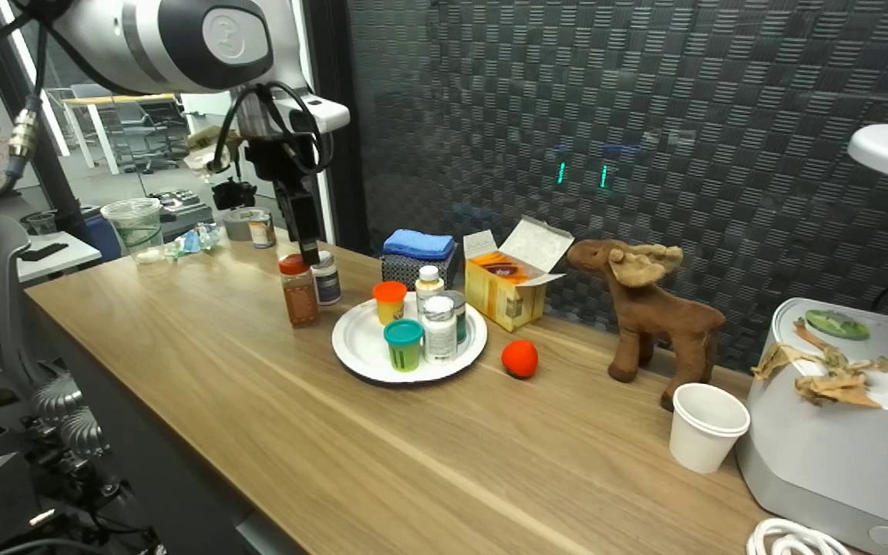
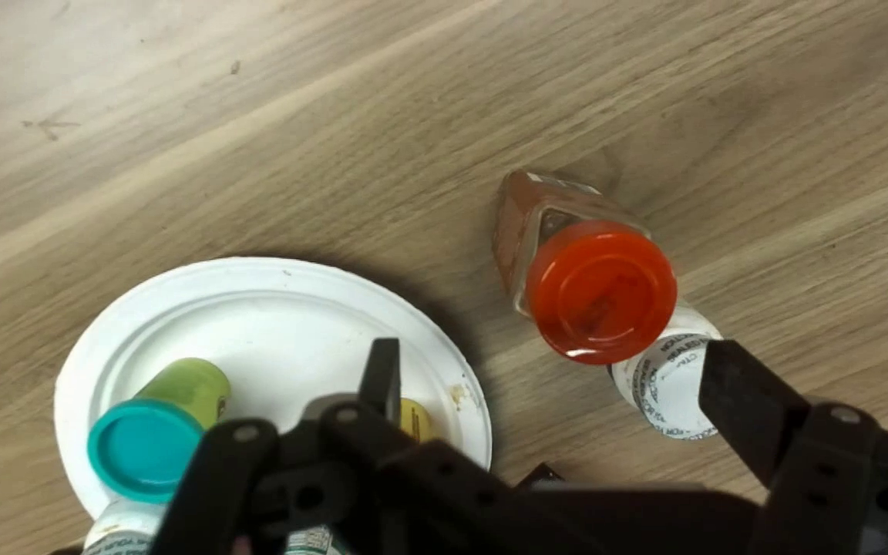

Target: Put all the containers on the white plate

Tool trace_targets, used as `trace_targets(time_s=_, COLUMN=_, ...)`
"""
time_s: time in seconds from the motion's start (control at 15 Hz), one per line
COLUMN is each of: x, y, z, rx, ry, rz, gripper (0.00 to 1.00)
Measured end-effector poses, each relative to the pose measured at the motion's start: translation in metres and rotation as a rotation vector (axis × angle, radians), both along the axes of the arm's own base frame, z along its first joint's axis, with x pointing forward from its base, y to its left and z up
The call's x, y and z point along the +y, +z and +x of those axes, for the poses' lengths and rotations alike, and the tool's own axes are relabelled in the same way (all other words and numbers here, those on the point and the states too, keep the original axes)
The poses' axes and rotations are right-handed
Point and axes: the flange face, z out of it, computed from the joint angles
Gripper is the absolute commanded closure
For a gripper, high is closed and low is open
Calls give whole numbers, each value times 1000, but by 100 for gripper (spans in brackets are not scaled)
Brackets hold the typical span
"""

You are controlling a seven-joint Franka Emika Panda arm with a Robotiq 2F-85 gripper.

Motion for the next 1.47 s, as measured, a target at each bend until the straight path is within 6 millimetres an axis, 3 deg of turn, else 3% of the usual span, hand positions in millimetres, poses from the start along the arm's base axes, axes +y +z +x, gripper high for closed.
trace_targets(time_s=1.07, x=14, y=-24, z=1, rx=120, ry=50, rz=53, gripper=1)
trace_targets(time_s=1.13, x=15, y=-26, z=2, rx=123, ry=56, rz=59, gripper=26)
trace_targets(time_s=1.27, x=15, y=-27, z=4, rx=123, ry=62, rz=61, gripper=30)
trace_targets(time_s=1.47, x=16, y=-25, z=8, rx=110, ry=62, rz=65, gripper=55)
